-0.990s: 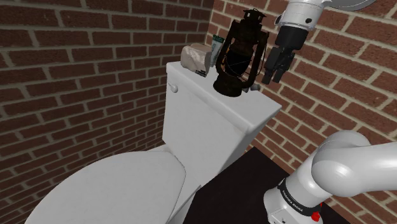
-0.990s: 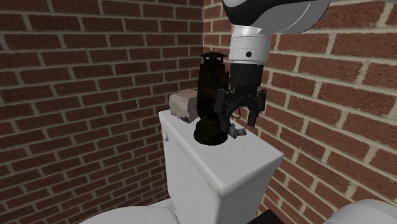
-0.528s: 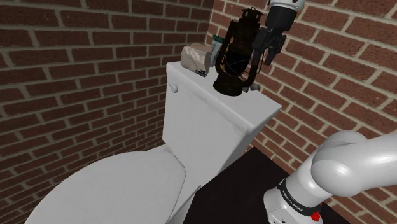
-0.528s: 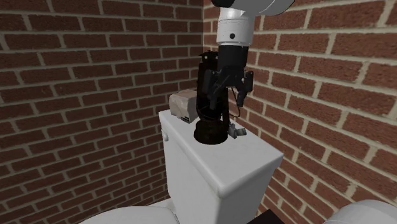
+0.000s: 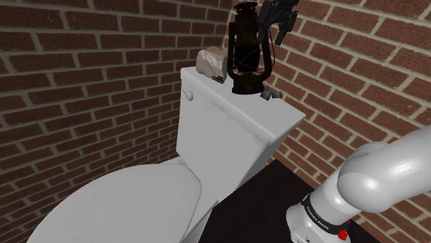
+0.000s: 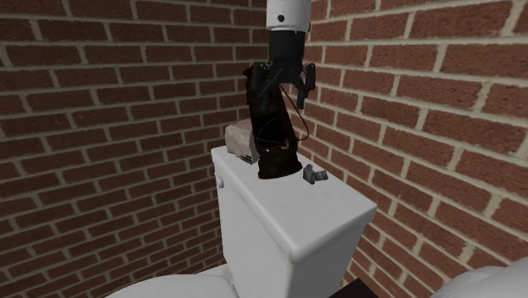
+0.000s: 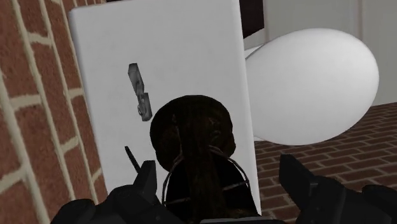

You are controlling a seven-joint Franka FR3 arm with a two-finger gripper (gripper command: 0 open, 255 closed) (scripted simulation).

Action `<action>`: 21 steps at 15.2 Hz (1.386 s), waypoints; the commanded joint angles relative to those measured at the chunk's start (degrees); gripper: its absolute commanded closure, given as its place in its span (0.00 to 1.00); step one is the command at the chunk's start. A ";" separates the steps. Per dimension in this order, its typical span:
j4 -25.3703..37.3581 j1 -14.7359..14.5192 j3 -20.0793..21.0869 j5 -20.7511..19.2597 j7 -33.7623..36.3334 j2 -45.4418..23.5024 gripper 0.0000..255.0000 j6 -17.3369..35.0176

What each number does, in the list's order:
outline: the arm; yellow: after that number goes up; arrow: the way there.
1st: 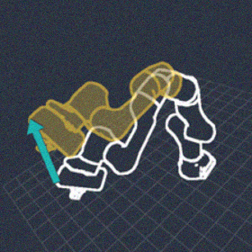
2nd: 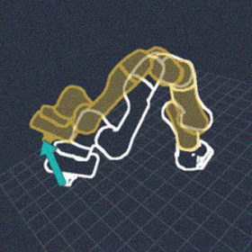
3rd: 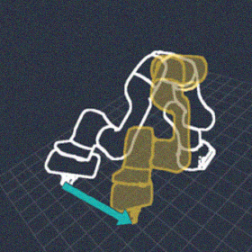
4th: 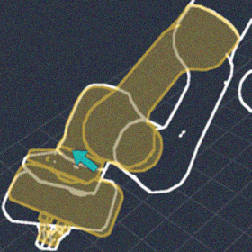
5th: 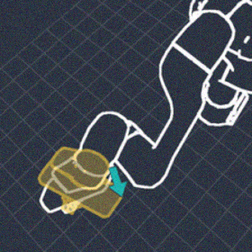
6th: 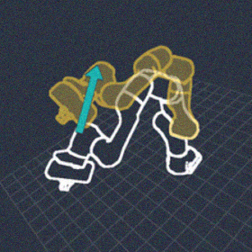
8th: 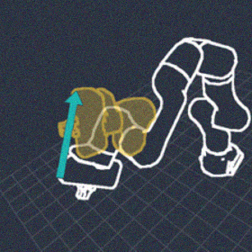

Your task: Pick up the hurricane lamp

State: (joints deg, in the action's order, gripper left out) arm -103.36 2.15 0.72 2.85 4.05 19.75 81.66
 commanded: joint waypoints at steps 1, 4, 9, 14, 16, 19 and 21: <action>6.33 0.16 0.45 -0.78 1.34 -4.41 0.00 -1.15; 16.36 0.29 1.00 -2.13 3.17 -10.88 0.00 -3.64; 21.22 0.25 1.28 -3.13 4.35 -14.68 0.00 -4.02; 13.97 0.27 1.24 -3.05 4.32 -12.37 0.00 0.93; 13.96 0.27 1.24 -3.05 4.32 -12.37 0.00 0.94; 13.92 0.28 1.23 -3.05 4.30 -12.35 1.00 0.96; 13.90 0.28 1.23 -3.05 4.30 -12.35 1.00 0.97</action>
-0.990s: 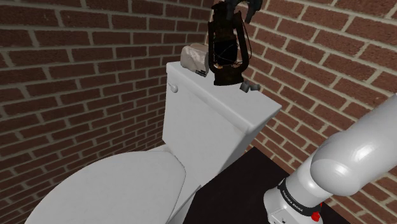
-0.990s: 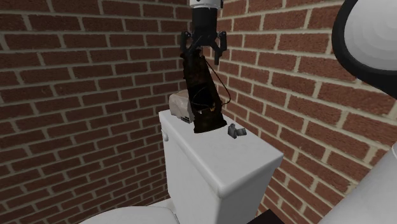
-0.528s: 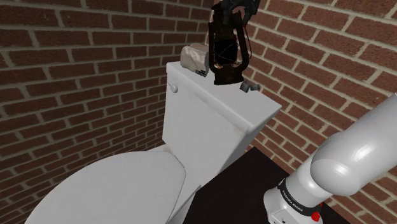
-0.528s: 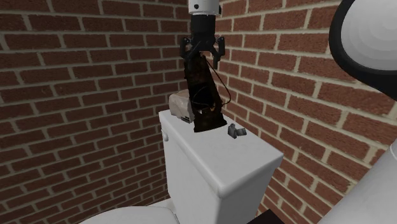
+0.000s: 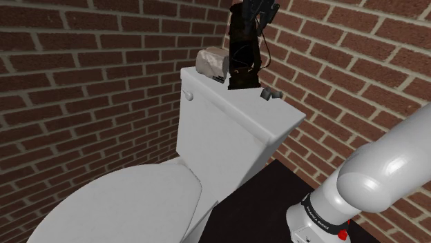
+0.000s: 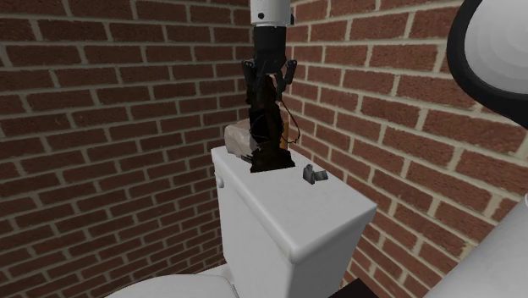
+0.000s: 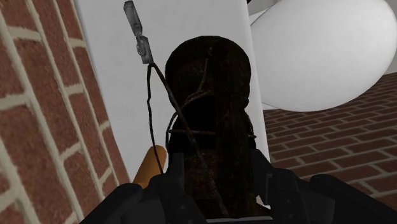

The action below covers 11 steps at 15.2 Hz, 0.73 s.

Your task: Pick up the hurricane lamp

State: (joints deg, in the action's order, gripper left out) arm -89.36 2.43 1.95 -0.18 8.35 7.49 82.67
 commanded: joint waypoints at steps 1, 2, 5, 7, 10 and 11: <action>-0.15 0.00 0.01 -0.01 0.01 -0.06 1.00 0.00; -0.18 -0.01 0.01 -0.01 0.02 -0.01 1.00 -0.02; -0.03 -0.01 0.01 -0.01 0.02 -0.11 1.00 -0.08; 2.47 -0.01 0.02 -0.04 0.03 -0.86 1.00 -1.82; 6.45 -0.02 0.04 -0.08 0.04 -2.15 1.00 -4.51; 7.84 -0.02 0.05 -0.10 0.05 -2.63 1.00 -5.43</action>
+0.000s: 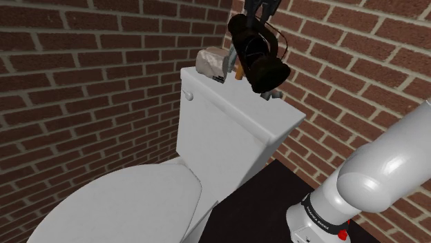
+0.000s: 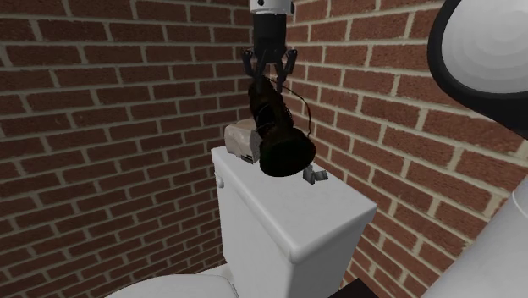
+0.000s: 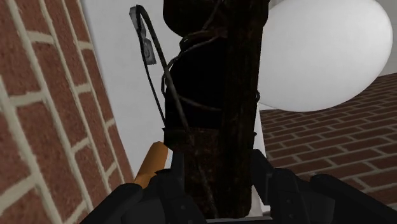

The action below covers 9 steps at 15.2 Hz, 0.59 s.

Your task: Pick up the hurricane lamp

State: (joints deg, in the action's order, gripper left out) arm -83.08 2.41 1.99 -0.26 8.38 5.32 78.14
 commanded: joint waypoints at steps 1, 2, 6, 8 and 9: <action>3.00 -0.02 0.03 -0.04 0.03 -0.97 1.00 -1.84; 4.48 -0.02 0.04 -0.06 0.04 -1.50 1.00 -2.79; 10.92 -0.06 0.09 -0.16 0.08 -3.92 1.00 -6.81; 14.53 -0.09 0.12 -0.22 0.10 -5.36 1.00 -8.98; 16.46 -0.11 0.14 -0.26 0.11 -6.16 1.00 -10.12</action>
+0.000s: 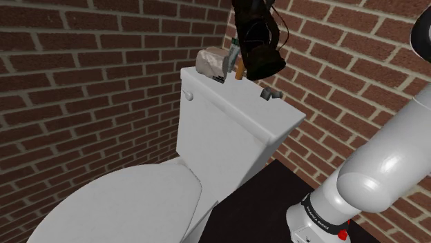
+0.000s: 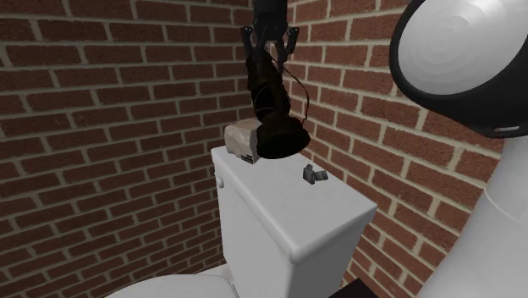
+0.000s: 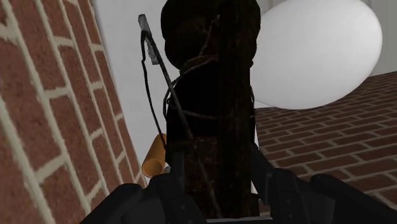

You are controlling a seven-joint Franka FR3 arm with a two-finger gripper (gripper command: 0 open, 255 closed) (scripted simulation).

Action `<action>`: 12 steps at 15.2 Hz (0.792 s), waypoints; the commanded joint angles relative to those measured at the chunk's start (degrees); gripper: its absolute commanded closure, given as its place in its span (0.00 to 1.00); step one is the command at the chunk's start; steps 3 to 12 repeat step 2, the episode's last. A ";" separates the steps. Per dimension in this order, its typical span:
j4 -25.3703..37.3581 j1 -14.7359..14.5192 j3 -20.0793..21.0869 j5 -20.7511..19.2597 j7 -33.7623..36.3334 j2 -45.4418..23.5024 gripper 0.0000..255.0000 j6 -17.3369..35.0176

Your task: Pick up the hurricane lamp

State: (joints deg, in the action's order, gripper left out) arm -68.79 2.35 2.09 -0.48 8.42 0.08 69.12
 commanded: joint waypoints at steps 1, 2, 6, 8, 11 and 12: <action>2.47 -0.04 0.04 -0.05 0.07 -1.04 1.00 -1.27; 2.45 -0.04 0.04 -0.05 0.07 -1.03 1.00 -1.26; 2.45 -0.04 0.04 -0.05 0.07 -1.03 1.00 -1.26; 2.45 -0.04 0.04 -0.05 0.07 -1.03 1.00 -1.26; 2.45 -0.04 0.04 -0.05 0.07 -1.03 1.00 -1.26; 2.45 -0.04 0.04 -0.05 0.07 -1.03 1.00 -1.26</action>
